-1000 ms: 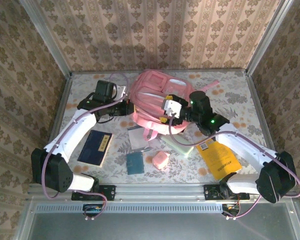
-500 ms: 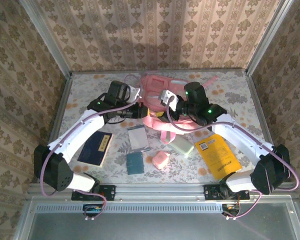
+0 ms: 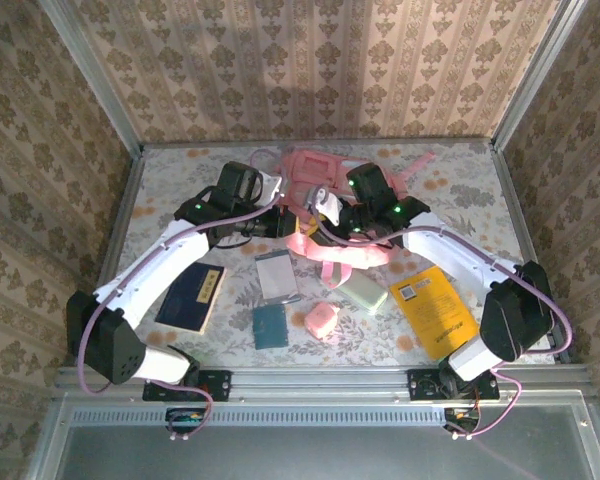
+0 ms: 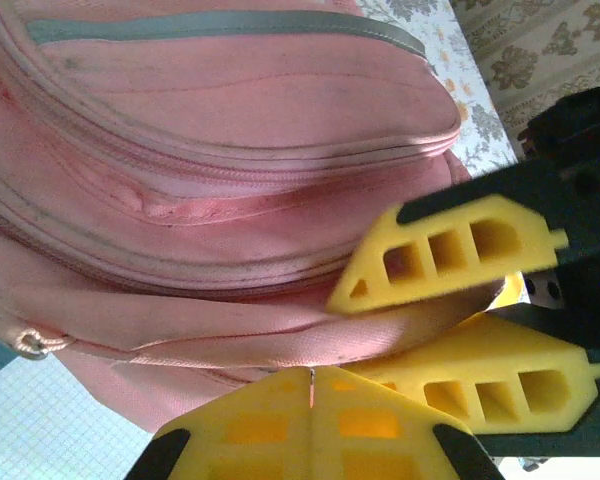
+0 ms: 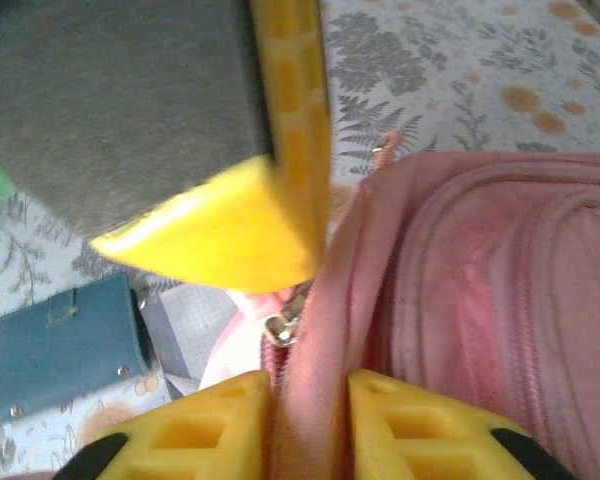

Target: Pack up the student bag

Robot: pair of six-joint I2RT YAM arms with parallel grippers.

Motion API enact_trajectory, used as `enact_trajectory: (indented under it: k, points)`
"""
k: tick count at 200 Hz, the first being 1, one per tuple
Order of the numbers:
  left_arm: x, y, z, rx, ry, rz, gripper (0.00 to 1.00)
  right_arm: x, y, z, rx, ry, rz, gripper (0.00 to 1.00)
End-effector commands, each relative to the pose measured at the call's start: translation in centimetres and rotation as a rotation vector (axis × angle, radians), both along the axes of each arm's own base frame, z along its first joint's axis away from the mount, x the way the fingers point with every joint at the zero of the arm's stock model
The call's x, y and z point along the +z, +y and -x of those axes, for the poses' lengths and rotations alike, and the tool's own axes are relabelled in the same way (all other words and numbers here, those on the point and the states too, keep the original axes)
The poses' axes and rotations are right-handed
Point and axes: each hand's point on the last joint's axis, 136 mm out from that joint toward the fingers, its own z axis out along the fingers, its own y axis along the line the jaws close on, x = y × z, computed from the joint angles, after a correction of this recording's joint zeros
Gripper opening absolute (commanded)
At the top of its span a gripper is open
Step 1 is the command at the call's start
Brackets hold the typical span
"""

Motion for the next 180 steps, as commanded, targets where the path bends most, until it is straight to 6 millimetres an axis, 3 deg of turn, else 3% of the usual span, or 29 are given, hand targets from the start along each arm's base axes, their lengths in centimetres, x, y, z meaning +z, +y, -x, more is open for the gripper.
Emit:
enact_trajectory:
  k: [1, 5, 47, 71, 132, 135, 146, 164, 180]
  points:
    - [4.0, -0.2, 0.6, -0.025, -0.11, 0.059, 0.0, -0.5, -0.2, -0.3, -0.022, 0.006, 0.048, 0.04]
    - [3.9, -0.2, 0.6, -0.023, -0.109, 0.054, 0.0, -0.4, -0.2, -0.5, -0.033, -0.003, 0.048, 0.0]
    - [2.0, 1.4, 0.7, 0.051, -0.102, -0.018, 0.0, 3.9, -0.9, -1.9, -0.148, -0.075, -0.105, 0.0]
    - [0.6, 3.3, 0.6, 0.12, -0.104, -0.096, 0.0, 4.8, -1.8, -2.4, -0.207, -0.083, -0.118, 0.0]
    - [-0.5, 7.1, -1.1, 0.244, -0.165, -0.269, 0.0, 6.0, -1.4, -0.5, -0.188, -0.056, -0.156, 0.0]
    - [-0.6, 7.3, -1.2, 0.25, -0.167, -0.276, 0.0, 7.1, -1.6, 0.0, -0.186, -0.077, -0.169, 0.0]
    - [-0.8, 7.8, -1.6, 0.268, -0.169, -0.292, 0.0, 7.3, -1.7, 0.3, -0.197, -0.08, -0.164, 0.0]
    - [-0.8, 7.6, -1.9, 0.264, -0.163, -0.262, 0.0, 7.3, -1.7, 0.6, -0.213, -0.073, -0.164, 0.0]
    - [-0.3, 5.7, -1.4, 0.205, -0.154, -0.166, 0.0, 7.1, -1.7, 0.7, -0.223, -0.06, -0.177, 0.0]
